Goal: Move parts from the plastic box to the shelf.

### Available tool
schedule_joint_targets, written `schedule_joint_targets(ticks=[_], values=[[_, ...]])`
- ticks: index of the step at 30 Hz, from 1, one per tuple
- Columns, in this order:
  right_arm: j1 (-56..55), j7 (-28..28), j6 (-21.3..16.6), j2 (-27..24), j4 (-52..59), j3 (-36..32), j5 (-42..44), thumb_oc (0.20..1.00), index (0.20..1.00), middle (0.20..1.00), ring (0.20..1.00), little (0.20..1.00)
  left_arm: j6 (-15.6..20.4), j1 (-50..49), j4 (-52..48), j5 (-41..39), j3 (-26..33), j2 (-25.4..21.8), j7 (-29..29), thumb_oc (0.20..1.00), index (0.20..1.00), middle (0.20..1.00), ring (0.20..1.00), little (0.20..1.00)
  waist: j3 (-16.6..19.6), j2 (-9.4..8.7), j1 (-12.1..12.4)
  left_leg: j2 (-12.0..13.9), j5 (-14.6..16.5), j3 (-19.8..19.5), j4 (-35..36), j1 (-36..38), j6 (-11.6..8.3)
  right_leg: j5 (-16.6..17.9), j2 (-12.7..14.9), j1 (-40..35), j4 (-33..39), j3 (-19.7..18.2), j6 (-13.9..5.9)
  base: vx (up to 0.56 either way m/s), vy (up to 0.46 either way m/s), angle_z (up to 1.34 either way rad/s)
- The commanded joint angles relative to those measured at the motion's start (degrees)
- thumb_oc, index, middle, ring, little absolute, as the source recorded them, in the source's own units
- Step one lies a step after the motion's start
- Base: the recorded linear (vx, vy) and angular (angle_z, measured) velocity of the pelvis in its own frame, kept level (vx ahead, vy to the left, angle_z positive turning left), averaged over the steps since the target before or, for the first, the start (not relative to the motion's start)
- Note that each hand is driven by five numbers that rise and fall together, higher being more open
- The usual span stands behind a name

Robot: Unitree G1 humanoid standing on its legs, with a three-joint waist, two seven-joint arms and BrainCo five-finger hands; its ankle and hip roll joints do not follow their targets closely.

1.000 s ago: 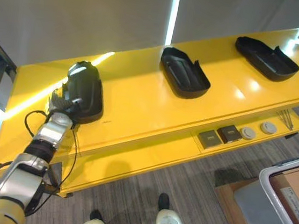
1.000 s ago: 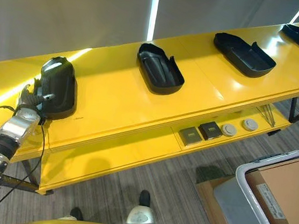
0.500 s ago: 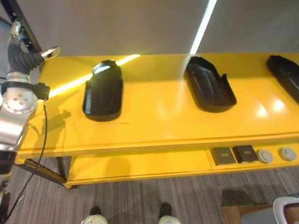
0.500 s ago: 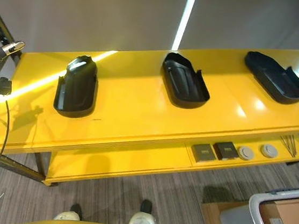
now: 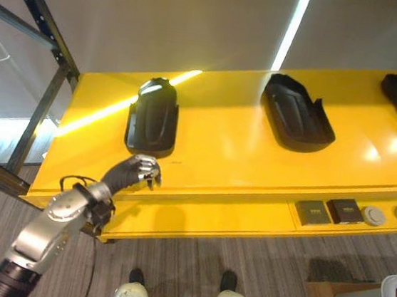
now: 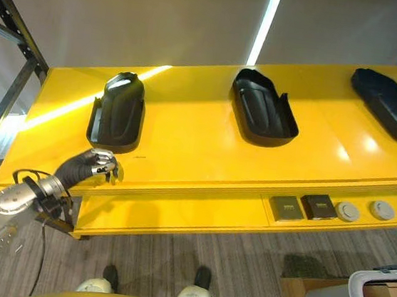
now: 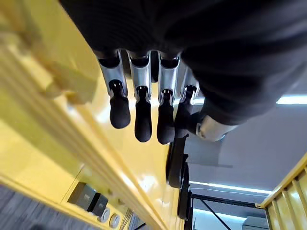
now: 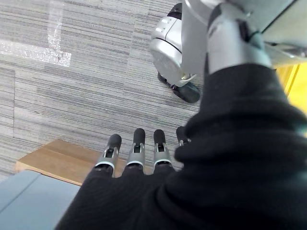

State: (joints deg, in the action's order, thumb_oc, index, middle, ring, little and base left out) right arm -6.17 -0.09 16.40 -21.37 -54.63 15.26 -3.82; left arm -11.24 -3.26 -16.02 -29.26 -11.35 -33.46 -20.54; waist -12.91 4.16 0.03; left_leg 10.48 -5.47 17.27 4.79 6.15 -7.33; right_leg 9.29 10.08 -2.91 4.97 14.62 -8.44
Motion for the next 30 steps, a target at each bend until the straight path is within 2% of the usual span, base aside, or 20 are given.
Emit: schedule_joint_targets(ticks=[1,7,13,22,30], values=[[2.6,-0.8,-0.5,-0.8,0.2,1.1,1.1,1.0,1.0,1.0,1.0,1.0,5.8,2.1,-1.0,-3.5,1.7,0.7,0.7,0.2,0.2,0.2,0.2,0.2,-4.3,-0.42,-0.2,-1.9,4.8,0.9,-4.5,-1.8,2.5,-7.5,0.1,-3.3,-2.2,1.5,-0.1,0.03,0.042,0.04],[1.3,-1.0,-0.8,-0.7,0.7,1.3,1.6,1.0,1.0,1.0,1.0,1.0,10.2,0.4,2.5,-2.4,0.7,1.8,8.1,0.2,0.2,0.2,0.2,0.2,-4.1,-0.64,-0.3,-1.9,5.0,1.2,-4.4,-1.1,2.57,-7.4,0.5,-3.6,-2.4,2.2,-0.22,0.02,-0.007,0.0],[0.8,-1.4,-0.6,0.7,0.8,3.5,1.9,1.0,1.0,1.0,1.0,1.0,15.0,5.7,9.2,-3.8,-1.8,4.8,17.9,0.2,0.2,0.2,0.2,0.2,-3.7,-1.77,-1.8,-1.1,5.2,2.4,-4.6,-0.1,2.5,-7.5,0.3,-3.8,-2.9,1.5,-0.11,0.05,-0.041,0.01],[0.2,-0.4,0.0,1.0,2.3,4.9,0.6,1.0,1.0,1.0,1.0,1.0,16.7,14.6,18.7,-3.0,-4.8,9.5,25.4,0.2,0.2,0.2,0.2,0.2,-3.9,-3.08,-5.1,0.1,5.6,4.5,-5.9,0.4,2.33,-7.8,0.0,-3.1,-4.0,-0.4,0.17,0.02,-0.024,-0.06],[0.4,0.5,0.6,0.5,3.6,5.4,0.1,1.0,1.0,1.0,1.0,1.0,16.5,18.1,24.9,-2.2,-5.3,11.6,29.6,0.2,0.2,0.2,0.2,0.2,-4.6,-3.6,-6.6,0.7,6.0,5.3,-7.5,-0.2,2.31,-8.2,-0.1,-2.3,-4.9,-1.4,0.49,0.0,-0.014,-0.08]])
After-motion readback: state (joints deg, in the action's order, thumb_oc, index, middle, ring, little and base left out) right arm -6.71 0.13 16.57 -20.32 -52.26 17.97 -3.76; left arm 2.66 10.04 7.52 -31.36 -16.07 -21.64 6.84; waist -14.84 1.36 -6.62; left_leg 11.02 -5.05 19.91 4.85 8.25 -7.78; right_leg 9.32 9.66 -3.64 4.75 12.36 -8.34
